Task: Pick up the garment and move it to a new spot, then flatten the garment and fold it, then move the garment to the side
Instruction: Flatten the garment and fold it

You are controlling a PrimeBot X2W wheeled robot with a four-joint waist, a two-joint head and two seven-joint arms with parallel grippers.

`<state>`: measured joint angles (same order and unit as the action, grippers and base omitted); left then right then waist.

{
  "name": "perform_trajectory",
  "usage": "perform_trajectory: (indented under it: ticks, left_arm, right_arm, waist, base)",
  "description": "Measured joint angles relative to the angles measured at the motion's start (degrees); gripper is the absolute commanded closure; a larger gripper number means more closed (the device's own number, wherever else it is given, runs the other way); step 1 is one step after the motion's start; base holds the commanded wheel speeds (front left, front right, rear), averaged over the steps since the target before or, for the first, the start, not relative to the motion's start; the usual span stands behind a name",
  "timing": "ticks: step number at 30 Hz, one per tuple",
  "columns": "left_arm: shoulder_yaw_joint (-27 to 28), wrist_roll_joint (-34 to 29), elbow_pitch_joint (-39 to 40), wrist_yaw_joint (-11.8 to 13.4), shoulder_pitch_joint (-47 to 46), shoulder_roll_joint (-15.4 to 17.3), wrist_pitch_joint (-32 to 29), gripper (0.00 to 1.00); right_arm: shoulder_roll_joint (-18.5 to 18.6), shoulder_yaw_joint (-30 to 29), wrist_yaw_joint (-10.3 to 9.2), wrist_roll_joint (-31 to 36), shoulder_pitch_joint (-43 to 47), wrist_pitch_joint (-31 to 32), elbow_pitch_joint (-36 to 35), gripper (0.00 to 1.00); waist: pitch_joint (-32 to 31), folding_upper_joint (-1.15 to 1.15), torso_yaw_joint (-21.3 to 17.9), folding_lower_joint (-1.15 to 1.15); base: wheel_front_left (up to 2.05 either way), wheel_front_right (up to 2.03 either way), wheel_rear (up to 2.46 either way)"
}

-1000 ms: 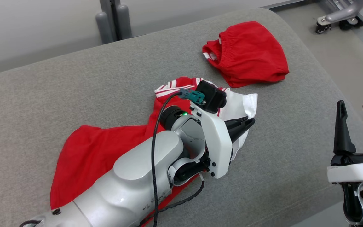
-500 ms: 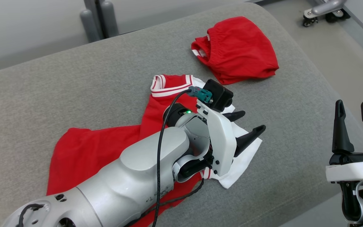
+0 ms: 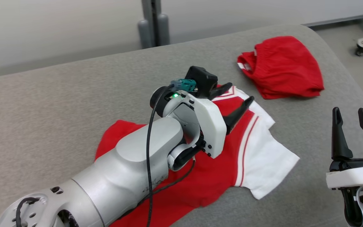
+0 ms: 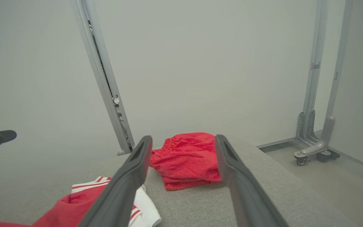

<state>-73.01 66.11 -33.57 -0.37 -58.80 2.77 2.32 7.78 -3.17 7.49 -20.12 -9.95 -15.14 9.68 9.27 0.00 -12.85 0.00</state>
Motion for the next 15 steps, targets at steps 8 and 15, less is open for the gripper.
perform_trajectory:
  ticks: [8, 15]
  left_arm:
    - [2.2, -2.2, -3.3, 2.3, -0.2, 3.3, 7.1, 0.0]
    - [4.7, -3.1, 0.0, 6.1, 2.6, 10.4, 10.9, 0.0]
  right_arm:
    - [0.2, 1.1, 0.0, 0.0, 1.0, 0.0, 0.0, 0.0]
    - [0.1, 2.1, -0.01, 0.0, 1.2, 0.0, -0.3, 0.0]
  waist:
    - [-1.7, 0.0, 6.0, 0.0]
    - [-3.2, 0.0, 8.8, 0.0]
  base:
    - [0.0, 0.0, 0.0]
    - [0.0, 0.0, 0.0]
